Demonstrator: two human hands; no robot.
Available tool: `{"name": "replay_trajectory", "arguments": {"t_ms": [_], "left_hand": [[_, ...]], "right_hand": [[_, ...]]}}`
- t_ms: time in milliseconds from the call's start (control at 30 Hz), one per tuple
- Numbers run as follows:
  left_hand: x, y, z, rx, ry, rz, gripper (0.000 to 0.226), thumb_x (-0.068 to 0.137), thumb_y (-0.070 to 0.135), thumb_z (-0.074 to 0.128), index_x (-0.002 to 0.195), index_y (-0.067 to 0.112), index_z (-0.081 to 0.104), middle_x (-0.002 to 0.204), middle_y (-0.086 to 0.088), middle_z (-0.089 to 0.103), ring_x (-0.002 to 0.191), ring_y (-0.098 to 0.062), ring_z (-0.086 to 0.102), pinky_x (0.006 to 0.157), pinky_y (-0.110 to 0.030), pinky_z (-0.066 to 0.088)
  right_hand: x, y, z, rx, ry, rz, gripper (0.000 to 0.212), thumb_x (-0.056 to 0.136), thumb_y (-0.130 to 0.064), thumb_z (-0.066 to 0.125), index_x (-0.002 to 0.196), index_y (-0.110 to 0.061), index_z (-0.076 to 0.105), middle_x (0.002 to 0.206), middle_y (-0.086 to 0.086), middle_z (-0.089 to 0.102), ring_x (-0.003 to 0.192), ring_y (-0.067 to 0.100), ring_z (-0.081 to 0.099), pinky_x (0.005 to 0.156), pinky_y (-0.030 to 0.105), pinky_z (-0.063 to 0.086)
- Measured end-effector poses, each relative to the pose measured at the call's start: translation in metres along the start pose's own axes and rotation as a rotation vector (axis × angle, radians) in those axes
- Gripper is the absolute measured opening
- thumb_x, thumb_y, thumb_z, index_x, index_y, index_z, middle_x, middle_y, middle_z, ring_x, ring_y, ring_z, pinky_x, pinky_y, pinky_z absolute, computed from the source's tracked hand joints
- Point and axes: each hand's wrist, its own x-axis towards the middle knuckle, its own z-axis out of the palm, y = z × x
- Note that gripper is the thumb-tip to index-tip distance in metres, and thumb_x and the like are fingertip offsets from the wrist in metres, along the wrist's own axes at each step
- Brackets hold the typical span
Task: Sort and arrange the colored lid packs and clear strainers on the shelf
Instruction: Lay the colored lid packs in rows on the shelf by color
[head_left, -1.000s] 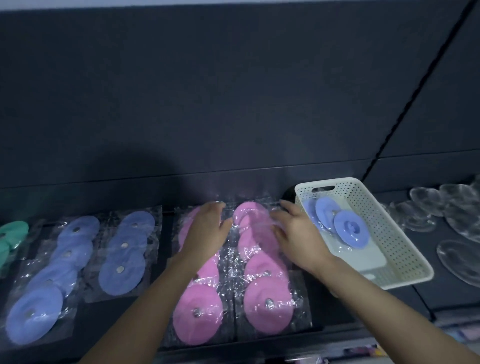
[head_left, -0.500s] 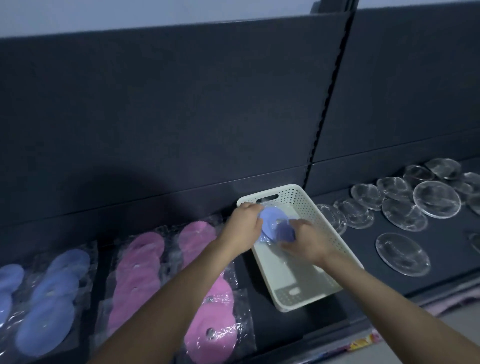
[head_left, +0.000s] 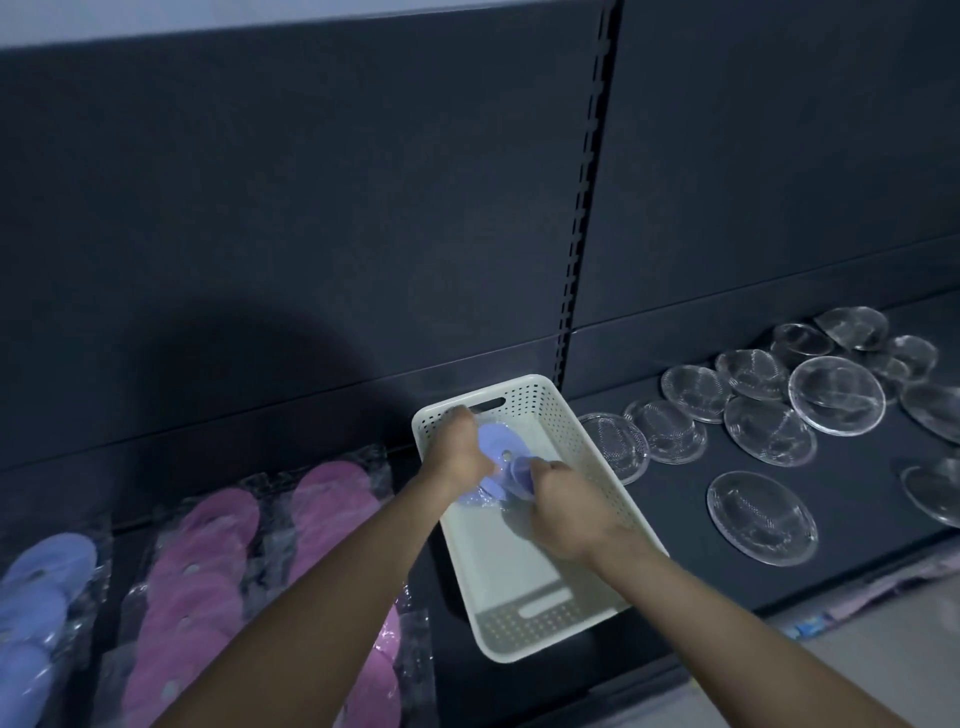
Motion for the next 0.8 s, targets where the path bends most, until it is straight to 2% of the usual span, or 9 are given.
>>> {"name": "replay_trajectory", "arguments": {"t_ms": [67, 133, 267, 333, 400, 467, 567, 700, 800], "left_hand": [[0.003, -0.003, -0.003, -0.138, 0.016, -0.023, 0.029, 0.077, 0.016, 0.074, 0.081, 0.010, 0.046, 0.076, -0.002, 0.047, 0.073, -0.019, 0.045, 0.059, -0.027, 0.031], [0.004, -0.005, -0.006, -0.270, 0.042, -0.001, 0.030, 0.080, 0.013, 0.070, 0.066, 0.010, 0.044, 0.064, -0.003, 0.037, 0.063, -0.019, 0.035, 0.054, -0.029, 0.026], [0.001, -0.009, -0.015, -0.197, 0.168, 0.051, 0.023, 0.084, 0.015, 0.064, 0.066, 0.008, 0.051, 0.062, -0.002, 0.044, 0.061, -0.017, 0.040, 0.052, -0.022, 0.029], [-0.001, -0.010, -0.016, -0.072, 0.146, 0.042, 0.029, 0.086, 0.015, 0.059, 0.062, 0.011, 0.043, 0.062, 0.001, 0.043, 0.065, -0.019, 0.041, 0.052, -0.027, 0.026], [-0.004, -0.007, -0.016, 0.040, 0.061, 0.009, 0.024, 0.088, 0.013, 0.054, 0.068, 0.011, 0.042, 0.068, 0.002, 0.044, 0.068, -0.017, 0.044, 0.052, -0.025, 0.026], [-0.005, 0.000, -0.013, 0.072, -0.036, -0.025, 0.012, 0.089, 0.016, 0.055, 0.085, 0.006, 0.053, 0.081, -0.004, 0.055, 0.080, -0.019, 0.049, 0.057, -0.023, 0.033], [-0.005, 0.005, -0.002, 0.057, -0.101, -0.096, 0.046, 0.082, 0.034, 0.069, 0.115, 0.005, 0.057, 0.115, -0.009, 0.061, 0.104, -0.023, 0.058, 0.077, -0.026, 0.046], [-0.002, 0.003, 0.012, 0.084, -0.079, -0.192, 0.065, 0.072, 0.042, 0.077, 0.122, 0.007, 0.053, 0.123, -0.007, 0.059, 0.112, -0.023, 0.057, 0.091, -0.030, 0.049], [0.001, 0.001, 0.015, 0.002, -0.078, -0.239, 0.080, 0.066, 0.035, 0.084, 0.133, 0.007, 0.047, 0.131, -0.008, 0.055, 0.118, -0.025, 0.054, 0.095, -0.035, 0.049]], "right_hand": [[-0.001, 0.003, -0.007, -0.059, 0.059, 0.008, 0.024, 0.090, -0.021, 0.049, 0.113, -0.015, 0.053, 0.109, 0.011, 0.062, 0.097, 0.032, 0.062, 0.077, 0.034, 0.047], [-0.001, 0.006, -0.015, -0.140, 0.127, -0.009, 0.025, 0.092, -0.006, 0.043, 0.113, -0.011, 0.055, 0.106, 0.017, 0.064, 0.095, 0.035, 0.062, 0.073, 0.036, 0.045], [0.000, 0.019, -0.028, -0.110, 0.268, 0.008, 0.017, 0.095, -0.016, 0.041, 0.086, -0.007, 0.053, 0.093, 0.018, 0.064, 0.083, 0.036, 0.061, 0.062, 0.034, 0.036], [0.001, 0.021, -0.029, -0.055, 0.274, 0.023, 0.019, 0.094, -0.018, 0.042, 0.080, -0.007, 0.049, 0.085, 0.018, 0.063, 0.077, 0.036, 0.058, 0.059, 0.033, 0.035], [0.001, 0.019, -0.030, 0.035, 0.290, 0.051, 0.020, 0.093, -0.017, 0.042, 0.076, -0.007, 0.046, 0.078, 0.016, 0.060, 0.069, 0.033, 0.052, 0.057, 0.031, 0.032], [0.000, 0.017, -0.030, 0.086, 0.312, 0.064, 0.020, 0.093, -0.015, 0.043, 0.075, -0.008, 0.043, 0.079, 0.018, 0.062, 0.065, 0.030, 0.047, 0.057, 0.030, 0.030], [-0.003, 0.018, -0.030, 0.112, 0.325, 0.053, 0.017, 0.093, -0.014, 0.044, 0.078, -0.009, 0.047, 0.085, 0.022, 0.066, 0.071, 0.035, 0.056, 0.058, 0.029, 0.029], [-0.006, 0.022, -0.031, 0.158, 0.350, 0.052, 0.028, 0.095, -0.016, 0.043, 0.068, -0.012, 0.039, 0.075, 0.018, 0.061, 0.067, 0.032, 0.052, 0.057, 0.029, 0.028], [-0.006, 0.025, -0.028, 0.226, 0.366, 0.066, 0.036, 0.094, -0.018, 0.045, 0.061, -0.018, 0.030, 0.065, 0.007, 0.049, 0.061, 0.026, 0.044, 0.056, 0.028, 0.030]]}}
